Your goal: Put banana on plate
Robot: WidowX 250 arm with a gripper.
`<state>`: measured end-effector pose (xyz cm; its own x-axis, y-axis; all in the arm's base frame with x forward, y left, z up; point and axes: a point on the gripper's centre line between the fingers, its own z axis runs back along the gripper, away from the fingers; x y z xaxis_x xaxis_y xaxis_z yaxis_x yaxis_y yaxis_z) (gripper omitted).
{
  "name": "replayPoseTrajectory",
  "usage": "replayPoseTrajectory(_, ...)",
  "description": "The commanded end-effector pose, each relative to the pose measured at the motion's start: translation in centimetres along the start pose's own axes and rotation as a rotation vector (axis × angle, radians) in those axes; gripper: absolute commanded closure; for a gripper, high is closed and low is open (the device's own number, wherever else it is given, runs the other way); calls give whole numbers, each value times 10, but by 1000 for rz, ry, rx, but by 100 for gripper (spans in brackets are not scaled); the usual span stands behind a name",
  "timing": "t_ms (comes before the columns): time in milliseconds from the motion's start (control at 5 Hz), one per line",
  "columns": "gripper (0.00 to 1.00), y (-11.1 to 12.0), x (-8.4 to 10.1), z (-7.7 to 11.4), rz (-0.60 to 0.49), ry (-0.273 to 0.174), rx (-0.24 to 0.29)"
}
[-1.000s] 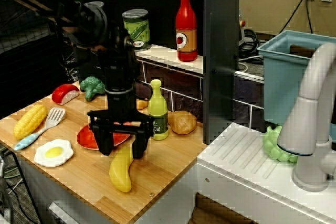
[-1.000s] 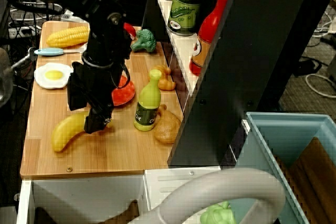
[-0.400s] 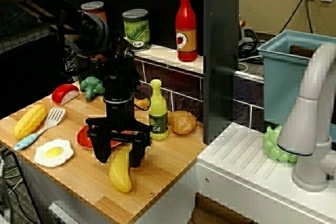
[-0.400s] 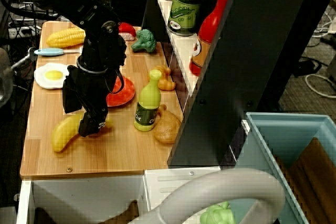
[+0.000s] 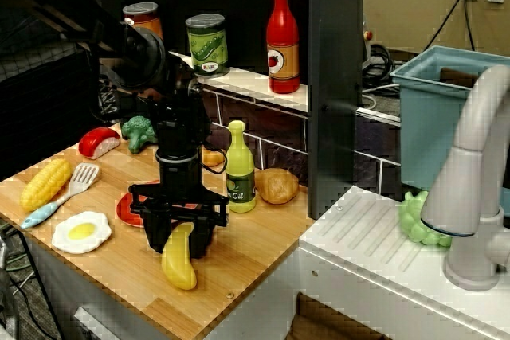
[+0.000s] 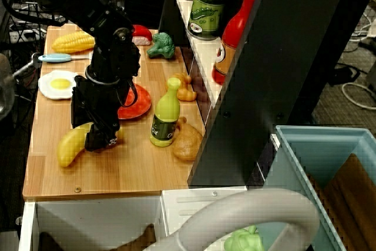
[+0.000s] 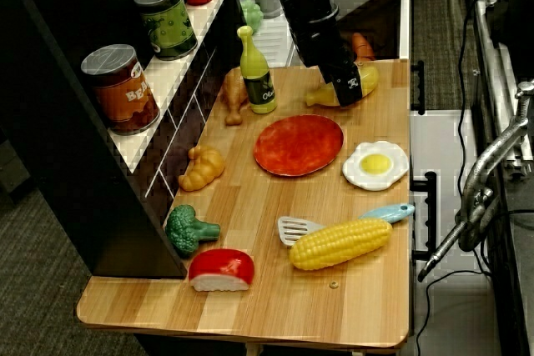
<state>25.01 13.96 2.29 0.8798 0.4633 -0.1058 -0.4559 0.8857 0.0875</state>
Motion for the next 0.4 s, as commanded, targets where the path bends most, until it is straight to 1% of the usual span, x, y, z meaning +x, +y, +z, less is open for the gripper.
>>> replayPoseTrajectory(0, 100, 11, 8, 23, -3, -6, -9)
replayPoseTrajectory(200, 100, 23, 18, 47, 1, 11, -2)
